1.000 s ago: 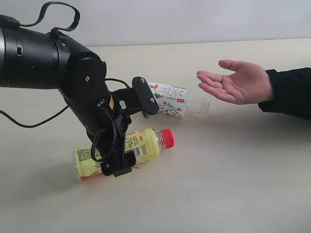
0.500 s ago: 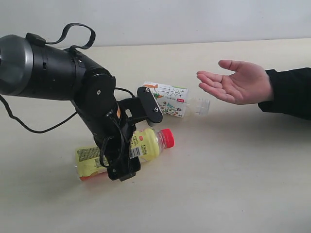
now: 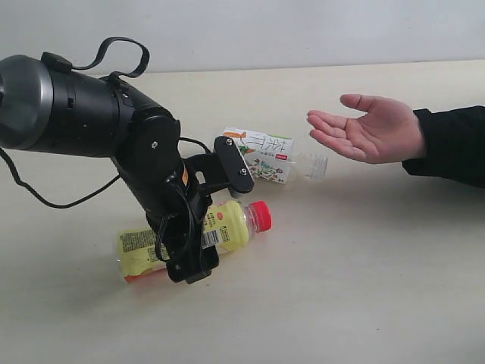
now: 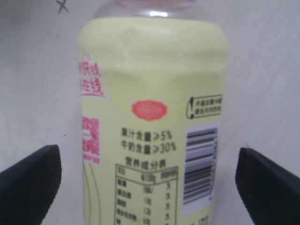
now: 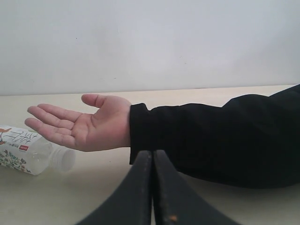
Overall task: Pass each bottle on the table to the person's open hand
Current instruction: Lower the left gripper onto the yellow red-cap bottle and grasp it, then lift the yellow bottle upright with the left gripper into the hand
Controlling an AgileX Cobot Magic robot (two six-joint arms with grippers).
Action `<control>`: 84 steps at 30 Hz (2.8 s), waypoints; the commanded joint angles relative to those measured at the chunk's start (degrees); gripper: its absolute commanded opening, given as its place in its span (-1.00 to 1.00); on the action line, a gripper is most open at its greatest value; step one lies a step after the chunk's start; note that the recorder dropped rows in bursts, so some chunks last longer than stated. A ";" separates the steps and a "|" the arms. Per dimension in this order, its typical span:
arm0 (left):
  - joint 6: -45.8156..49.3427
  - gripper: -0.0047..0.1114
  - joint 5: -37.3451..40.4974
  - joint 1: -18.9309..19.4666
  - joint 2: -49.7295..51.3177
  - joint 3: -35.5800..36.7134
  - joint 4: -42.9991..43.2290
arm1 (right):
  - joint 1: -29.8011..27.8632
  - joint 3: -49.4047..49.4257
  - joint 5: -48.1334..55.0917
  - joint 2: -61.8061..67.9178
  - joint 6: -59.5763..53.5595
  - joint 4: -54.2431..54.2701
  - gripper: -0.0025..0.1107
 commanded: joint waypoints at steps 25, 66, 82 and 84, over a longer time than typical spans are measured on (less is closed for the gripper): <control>-4.52 -0.90 0.04 0.15 -12.69 0.03 -11.70 | 0.18 0.29 -0.32 -0.30 -0.33 -0.42 -0.96; -76.37 -0.92 -1.03 -5.50 15.65 -46.94 -1.28 | 0.18 0.29 -0.32 -0.30 -0.32 -0.42 -0.96; -79.11 -0.92 6.03 -5.89 23.91 -57.07 1.71 | 0.18 0.29 -0.32 -0.30 -0.29 -0.42 -0.96; -79.11 -0.92 5.93 -5.89 24.31 -57.44 1.33 | 0.18 0.29 -0.32 -0.30 -0.29 -0.42 -0.96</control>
